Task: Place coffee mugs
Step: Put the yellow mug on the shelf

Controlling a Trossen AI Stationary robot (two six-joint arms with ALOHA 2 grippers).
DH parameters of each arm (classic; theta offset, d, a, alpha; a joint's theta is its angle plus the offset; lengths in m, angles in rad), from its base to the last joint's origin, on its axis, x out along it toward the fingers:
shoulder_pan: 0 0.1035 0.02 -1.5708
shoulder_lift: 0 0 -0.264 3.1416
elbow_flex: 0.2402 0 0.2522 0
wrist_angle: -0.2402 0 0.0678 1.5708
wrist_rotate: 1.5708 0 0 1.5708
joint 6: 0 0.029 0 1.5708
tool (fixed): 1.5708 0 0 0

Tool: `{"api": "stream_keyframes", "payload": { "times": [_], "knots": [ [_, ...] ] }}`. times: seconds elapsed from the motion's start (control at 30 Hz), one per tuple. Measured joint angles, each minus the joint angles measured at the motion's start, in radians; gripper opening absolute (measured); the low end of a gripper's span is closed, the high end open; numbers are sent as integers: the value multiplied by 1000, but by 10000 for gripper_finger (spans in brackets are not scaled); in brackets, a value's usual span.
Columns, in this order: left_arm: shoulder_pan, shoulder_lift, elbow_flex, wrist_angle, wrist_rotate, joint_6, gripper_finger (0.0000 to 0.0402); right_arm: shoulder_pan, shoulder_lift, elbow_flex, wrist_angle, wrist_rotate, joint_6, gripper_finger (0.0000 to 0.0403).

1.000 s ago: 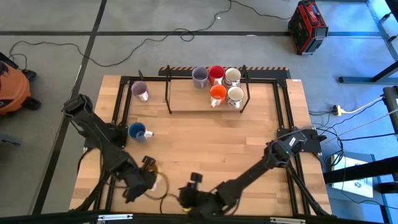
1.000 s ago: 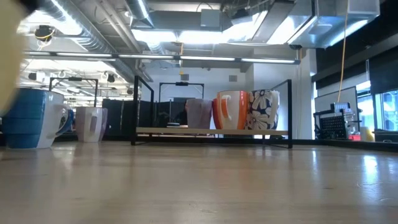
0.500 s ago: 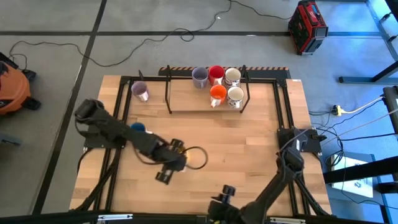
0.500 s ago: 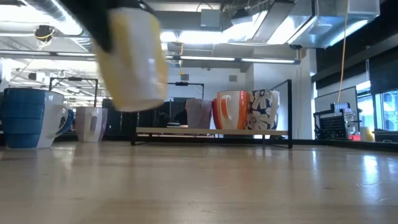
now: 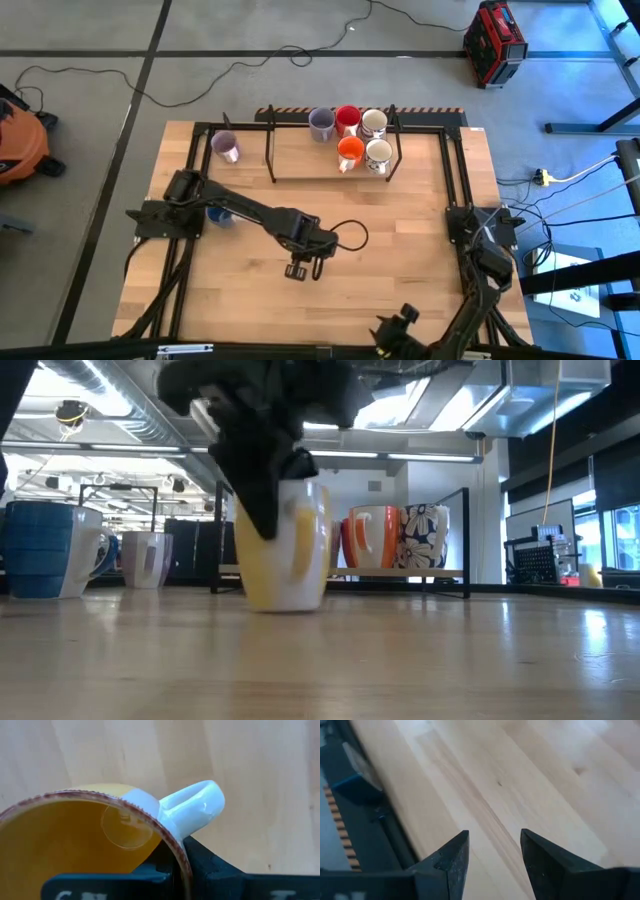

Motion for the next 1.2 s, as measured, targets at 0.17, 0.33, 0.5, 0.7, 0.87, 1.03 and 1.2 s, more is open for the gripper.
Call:
{"api": "stream_keyframes", "payload": {
  "times": [0.17, 0.33, 0.5, 0.7, 0.87, 1.03, 1.2],
  "knots": [
    [3, 19, 15, 16, -5, -7, 16, 34, -55, -158, 63, 27, 183, 167],
    [2, 19, 15, 14, -22, -13, 26, 40, -82, -252, 155, 34, 258, 167],
    [-3, 18, 15, 14, -58, -44, 60, 39, -81, -283, 225, 34, 239, 167],
    [-4, 13, 25, -5, -68, -65, 108, 39, -81, -288, 224, 67, 235, 168],
    [-19, 8, 124, -116, -90, -36, 120, 26, -81, -288, 205, 68, 184, 168],
    [-35, 7, 268, -268, -120, -26, 119, 0, -80, -288, 231, 45, 126, 168],
    [-69, -44, 355, -349, -136, 14, 119, -43, -80, -287, 303, 70, 90, 168]
  ]
}}
